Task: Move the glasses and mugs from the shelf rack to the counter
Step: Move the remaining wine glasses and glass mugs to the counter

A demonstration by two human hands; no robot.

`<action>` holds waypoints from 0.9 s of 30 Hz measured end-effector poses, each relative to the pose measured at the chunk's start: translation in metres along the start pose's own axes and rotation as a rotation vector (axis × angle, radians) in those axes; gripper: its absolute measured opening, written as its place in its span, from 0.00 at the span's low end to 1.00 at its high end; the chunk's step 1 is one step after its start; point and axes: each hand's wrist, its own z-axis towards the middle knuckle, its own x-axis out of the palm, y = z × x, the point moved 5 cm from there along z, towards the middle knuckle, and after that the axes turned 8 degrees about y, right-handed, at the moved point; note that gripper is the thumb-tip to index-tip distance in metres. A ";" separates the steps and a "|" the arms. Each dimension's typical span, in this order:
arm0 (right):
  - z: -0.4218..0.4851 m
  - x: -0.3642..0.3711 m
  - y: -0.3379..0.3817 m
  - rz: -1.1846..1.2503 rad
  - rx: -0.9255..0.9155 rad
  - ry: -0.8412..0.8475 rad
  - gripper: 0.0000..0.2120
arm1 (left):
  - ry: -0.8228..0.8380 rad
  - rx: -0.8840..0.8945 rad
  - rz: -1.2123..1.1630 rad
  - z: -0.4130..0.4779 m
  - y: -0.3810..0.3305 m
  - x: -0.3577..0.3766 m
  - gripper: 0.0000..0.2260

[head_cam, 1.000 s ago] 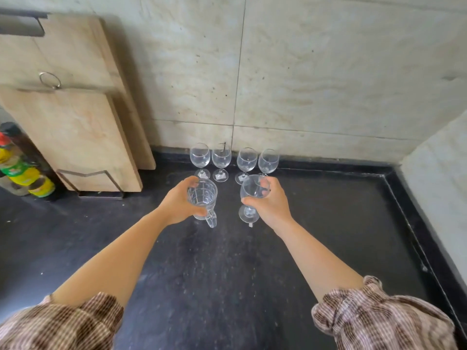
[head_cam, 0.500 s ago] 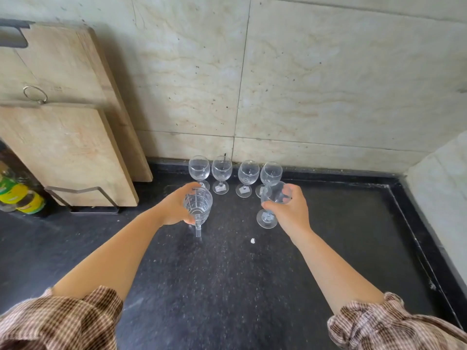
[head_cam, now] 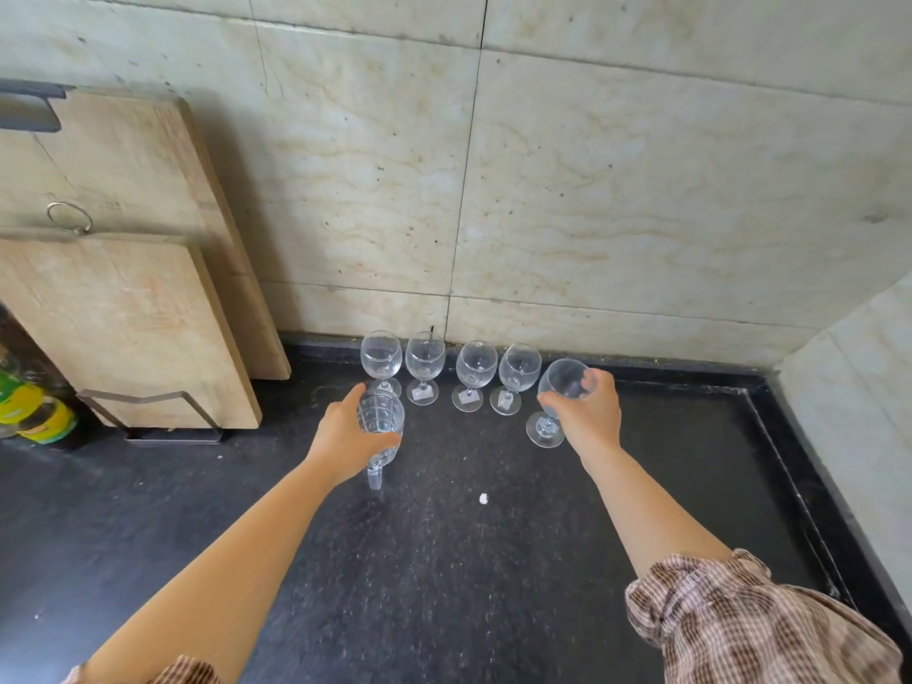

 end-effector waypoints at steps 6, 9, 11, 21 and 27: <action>0.024 -0.006 0.008 -0.045 -0.014 -0.020 0.35 | -0.015 -0.020 0.003 0.005 -0.002 0.002 0.43; 0.033 -0.007 0.009 -0.080 -0.014 -0.021 0.37 | -0.005 -0.029 -0.006 0.004 -0.001 0.002 0.43; 0.038 -0.005 0.009 -0.092 -0.017 -0.011 0.37 | 0.002 -0.030 -0.001 0.004 -0.001 0.002 0.43; 0.051 -0.007 0.004 -0.012 0.034 0.016 0.37 | 0.017 -0.042 -0.028 0.000 -0.005 0.004 0.42; 0.045 -0.010 0.005 -0.050 0.011 -0.002 0.36 | 0.020 -0.050 -0.048 -0.001 -0.005 0.004 0.41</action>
